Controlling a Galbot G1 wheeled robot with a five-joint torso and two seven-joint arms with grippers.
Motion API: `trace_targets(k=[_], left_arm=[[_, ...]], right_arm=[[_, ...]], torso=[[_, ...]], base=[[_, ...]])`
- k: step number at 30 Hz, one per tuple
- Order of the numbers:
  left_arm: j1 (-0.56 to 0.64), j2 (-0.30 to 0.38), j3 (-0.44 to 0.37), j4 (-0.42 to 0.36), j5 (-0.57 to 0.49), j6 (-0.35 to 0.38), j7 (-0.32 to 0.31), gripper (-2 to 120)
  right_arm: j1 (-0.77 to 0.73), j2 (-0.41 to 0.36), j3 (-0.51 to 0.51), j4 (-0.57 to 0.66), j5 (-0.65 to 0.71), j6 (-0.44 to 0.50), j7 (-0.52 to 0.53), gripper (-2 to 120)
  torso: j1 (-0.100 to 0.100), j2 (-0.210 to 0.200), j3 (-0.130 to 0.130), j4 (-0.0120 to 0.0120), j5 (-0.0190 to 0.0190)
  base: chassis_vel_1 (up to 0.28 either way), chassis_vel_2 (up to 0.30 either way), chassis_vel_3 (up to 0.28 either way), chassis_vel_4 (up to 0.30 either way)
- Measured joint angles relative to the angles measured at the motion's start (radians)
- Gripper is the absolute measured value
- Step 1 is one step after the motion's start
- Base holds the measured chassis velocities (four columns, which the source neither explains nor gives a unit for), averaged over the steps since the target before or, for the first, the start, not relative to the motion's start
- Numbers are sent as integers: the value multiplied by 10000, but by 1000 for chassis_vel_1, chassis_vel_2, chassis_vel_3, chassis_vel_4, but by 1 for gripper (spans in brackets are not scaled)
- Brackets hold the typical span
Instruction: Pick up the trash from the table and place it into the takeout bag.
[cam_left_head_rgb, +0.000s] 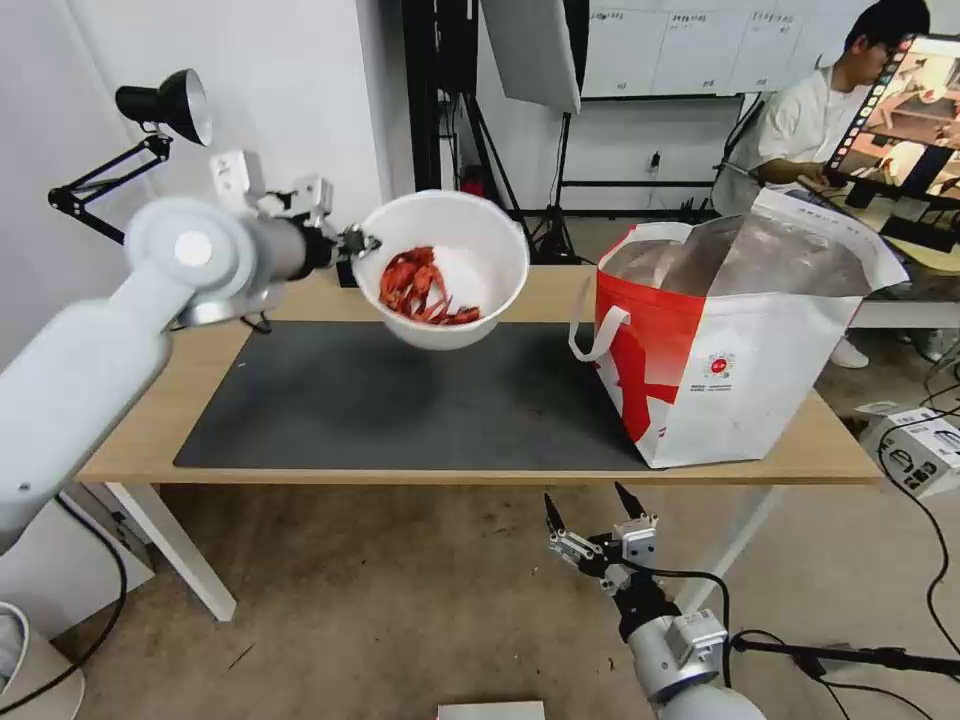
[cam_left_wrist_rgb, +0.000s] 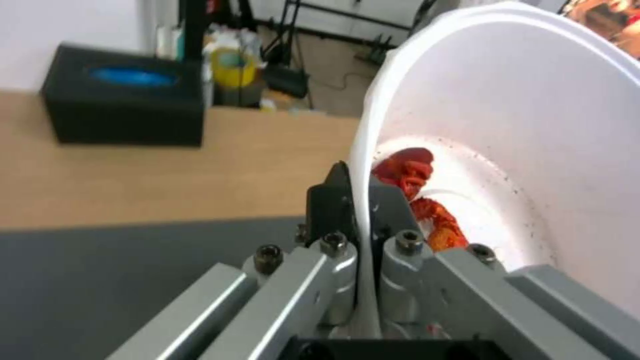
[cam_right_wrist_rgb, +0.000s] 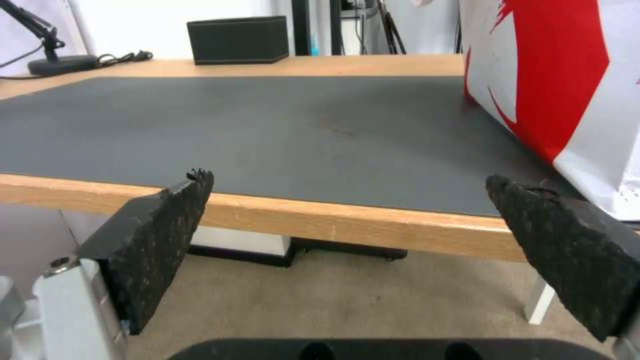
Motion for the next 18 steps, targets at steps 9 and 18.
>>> trace_targets(k=[9,18], left_arm=[[-1354,-1313,670,608,-431,-33,-471,0],[-2405,-2674,1355,1459,-735,-142,-703,0]], right_arm=[[0,0,0,0,0,0,0,100],[0,0,0,0,0,0,-1,100]], torso=[[1,0,1,1,-1],[1,0,0,0,0]], base=[[0,0,0,0],[0,0,0,0]])
